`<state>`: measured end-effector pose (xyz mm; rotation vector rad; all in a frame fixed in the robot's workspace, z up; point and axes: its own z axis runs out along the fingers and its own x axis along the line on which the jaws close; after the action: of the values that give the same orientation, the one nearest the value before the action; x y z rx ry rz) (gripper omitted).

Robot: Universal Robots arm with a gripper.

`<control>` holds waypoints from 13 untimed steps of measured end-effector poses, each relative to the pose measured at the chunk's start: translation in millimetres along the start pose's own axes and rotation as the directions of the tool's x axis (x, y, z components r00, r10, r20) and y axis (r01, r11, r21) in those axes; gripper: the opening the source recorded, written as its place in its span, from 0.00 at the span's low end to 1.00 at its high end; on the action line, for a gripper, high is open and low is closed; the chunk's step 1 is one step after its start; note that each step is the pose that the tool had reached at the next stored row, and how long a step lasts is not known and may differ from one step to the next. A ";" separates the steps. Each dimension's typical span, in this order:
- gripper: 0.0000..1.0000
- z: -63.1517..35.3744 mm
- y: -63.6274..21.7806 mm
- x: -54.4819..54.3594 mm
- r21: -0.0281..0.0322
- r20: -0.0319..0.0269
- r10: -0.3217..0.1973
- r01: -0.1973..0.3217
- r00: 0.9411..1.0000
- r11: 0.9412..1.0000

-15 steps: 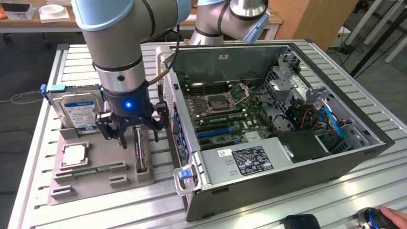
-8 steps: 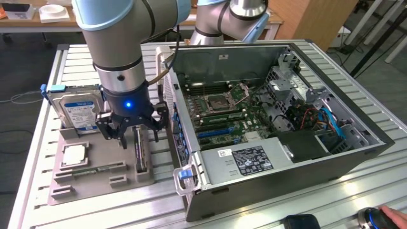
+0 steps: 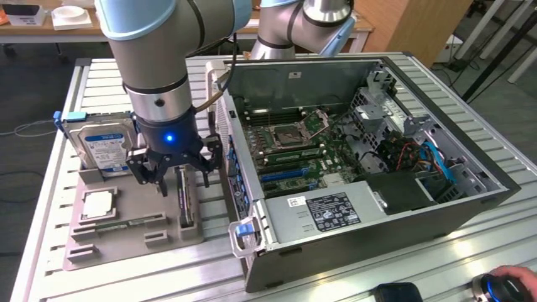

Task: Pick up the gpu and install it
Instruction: 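Pick up the gpu and move the gpu toward the slot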

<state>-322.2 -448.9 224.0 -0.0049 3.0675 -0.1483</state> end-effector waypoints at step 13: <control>0.76 -0.1 0.0 2.2 0.000 0.000 0.000 0.000 1.000 1.000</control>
<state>-324.4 -448.9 223.9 -0.0050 3.0680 -0.1483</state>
